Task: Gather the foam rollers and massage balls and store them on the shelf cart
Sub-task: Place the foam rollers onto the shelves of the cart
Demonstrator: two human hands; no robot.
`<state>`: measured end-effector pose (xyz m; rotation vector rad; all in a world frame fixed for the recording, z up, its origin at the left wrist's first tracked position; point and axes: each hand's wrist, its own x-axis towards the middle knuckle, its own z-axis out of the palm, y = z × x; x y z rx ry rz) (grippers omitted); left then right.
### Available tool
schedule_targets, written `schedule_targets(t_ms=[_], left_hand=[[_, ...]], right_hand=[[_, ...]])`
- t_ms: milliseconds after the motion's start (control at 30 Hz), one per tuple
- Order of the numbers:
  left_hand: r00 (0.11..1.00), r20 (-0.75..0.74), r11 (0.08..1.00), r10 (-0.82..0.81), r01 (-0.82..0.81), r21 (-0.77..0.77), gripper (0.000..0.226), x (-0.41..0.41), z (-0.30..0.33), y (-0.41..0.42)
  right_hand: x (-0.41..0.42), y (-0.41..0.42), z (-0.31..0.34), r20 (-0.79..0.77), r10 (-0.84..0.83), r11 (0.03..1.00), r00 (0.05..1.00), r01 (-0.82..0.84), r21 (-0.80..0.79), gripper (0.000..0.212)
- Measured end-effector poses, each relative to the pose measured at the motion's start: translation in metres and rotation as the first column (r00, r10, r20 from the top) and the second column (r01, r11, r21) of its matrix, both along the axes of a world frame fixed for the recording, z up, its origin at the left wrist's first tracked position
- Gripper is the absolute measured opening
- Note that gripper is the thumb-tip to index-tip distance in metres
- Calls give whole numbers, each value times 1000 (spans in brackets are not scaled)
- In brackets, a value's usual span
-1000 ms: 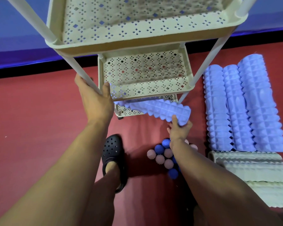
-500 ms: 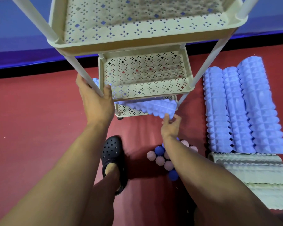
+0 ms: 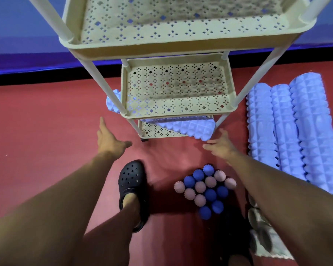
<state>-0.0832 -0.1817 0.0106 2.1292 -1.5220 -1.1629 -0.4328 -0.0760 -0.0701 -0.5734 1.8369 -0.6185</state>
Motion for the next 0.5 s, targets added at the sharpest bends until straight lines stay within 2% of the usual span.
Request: schedule_targets(t_ms=[67,100,233,333,367,433,500], left_hand=[[998,39,998,-45,43,38,136,14,-17,-19],[995,57,996,-79,77,39,136,17,-22,-30],[962,133,969,-239,245,-32,133,17,-33,-75],[887,230,908,-400,418,-32,140,24,-45,-102],[854,264,886,-447,464,0,147,28,-50,-109],[798,321,851,-510,522,56,160,37,-61,-121],[742,380,825,-552,552,122,166,50,-70,-142]], right_hand=[[-17,-6,7,11,48,999,999,-48,22,113],[-24,-10,11,-23,87,996,996,-86,20,112],[-34,-19,18,-164,216,973,963,-227,-50,86],[-30,-21,22,-86,181,970,980,-192,-151,52],[-31,-22,20,-60,174,966,983,-182,-185,49],[-37,-28,13,-18,166,960,986,-166,-227,52],[-41,-33,5,-29,210,949,977,-210,-234,76]])
